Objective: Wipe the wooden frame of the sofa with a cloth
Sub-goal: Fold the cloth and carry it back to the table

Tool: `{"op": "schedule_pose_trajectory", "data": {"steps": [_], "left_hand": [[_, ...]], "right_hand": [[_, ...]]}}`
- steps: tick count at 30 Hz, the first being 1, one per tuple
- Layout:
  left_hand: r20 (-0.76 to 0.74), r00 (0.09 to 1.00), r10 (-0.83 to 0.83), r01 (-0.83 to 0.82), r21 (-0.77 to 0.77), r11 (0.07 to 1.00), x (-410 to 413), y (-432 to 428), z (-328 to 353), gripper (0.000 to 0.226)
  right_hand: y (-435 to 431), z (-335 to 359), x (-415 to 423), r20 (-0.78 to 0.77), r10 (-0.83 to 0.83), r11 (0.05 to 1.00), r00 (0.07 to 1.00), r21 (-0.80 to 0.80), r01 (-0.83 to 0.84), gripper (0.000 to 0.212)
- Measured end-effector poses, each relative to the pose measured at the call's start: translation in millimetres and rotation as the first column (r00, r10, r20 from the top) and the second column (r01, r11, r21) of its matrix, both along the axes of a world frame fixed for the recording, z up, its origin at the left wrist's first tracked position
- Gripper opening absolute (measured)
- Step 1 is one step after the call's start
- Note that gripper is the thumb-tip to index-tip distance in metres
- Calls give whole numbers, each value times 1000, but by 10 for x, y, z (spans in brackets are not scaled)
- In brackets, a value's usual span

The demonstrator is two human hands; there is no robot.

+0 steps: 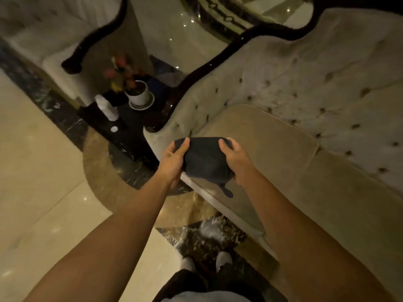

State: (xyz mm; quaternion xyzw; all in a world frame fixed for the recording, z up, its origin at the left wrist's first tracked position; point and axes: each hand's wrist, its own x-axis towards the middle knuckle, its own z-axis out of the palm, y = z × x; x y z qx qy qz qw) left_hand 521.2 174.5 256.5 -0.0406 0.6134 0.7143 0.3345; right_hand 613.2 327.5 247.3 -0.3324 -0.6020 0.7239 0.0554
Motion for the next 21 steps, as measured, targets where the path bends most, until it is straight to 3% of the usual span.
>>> {"op": "schedule_pose_trajectory", "data": {"steps": [4,8,12,19,21], "left_hand": [[-34,961,274,-275,-14,961,-447,-523,-115,26],[-101,900,423,-435,-150,888,-902,-1023,-357,22],[-233,888,396,-453,-303,838,-1674,-1479,-642,21],[-388,887,250,-426,-478,768,-2996,-1897,-1190,13],[-384,892,238,-418,-501,758,-3234,-1950,-1378,14]], "right_hand": [[-431,-10,-843,62,199,968,978,142,-206,18],[-866,-182,-1585,194,406,839,893,308,-449,29],[-1219,-342,-2490,254,498,706,829,435,-558,27],[-1566,-790,-4002,313,611,565,727,471,-678,20],[-1620,-1011,-4354,355,641,547,680,410,-730,20]]}}
